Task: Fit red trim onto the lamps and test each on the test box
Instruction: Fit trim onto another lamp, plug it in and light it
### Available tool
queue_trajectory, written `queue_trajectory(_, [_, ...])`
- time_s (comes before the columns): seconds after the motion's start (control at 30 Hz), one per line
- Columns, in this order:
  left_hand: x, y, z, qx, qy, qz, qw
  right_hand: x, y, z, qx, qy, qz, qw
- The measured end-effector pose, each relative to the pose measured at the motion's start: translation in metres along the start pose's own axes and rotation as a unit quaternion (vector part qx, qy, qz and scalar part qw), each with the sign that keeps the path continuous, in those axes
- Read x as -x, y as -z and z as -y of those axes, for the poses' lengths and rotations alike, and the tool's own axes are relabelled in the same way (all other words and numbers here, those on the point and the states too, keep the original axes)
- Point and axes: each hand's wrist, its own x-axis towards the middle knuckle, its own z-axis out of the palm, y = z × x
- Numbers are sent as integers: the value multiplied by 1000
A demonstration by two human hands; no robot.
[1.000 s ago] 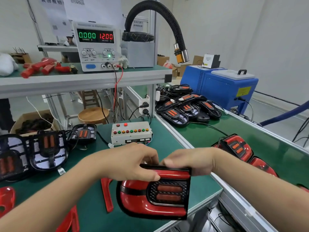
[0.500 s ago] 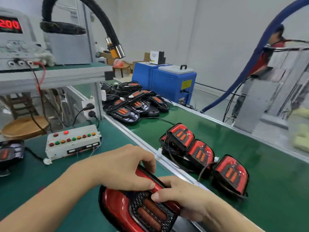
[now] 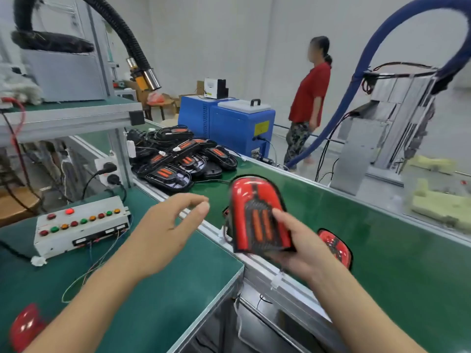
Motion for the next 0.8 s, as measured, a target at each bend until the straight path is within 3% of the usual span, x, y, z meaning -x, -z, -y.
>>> queue_trajectory(0.13, [34, -1, 19, 38, 34, -6, 999, -35, 32, 30, -107, 22, -168, 980])
queue_trajectory(0.47, [70, -20, 33, 78, 68, 49, 993, -72, 68, 40, -134, -58, -262, 954])
queue_trajectory(0.67, [70, -19, 26, 78, 55, 59, 994, -80, 63, 42, 55, -66, -272, 958])
queue_trajectory(0.8, [73, -13, 23, 84, 49, 55, 994, -79, 64, 47, 267, -58, -259, 926])
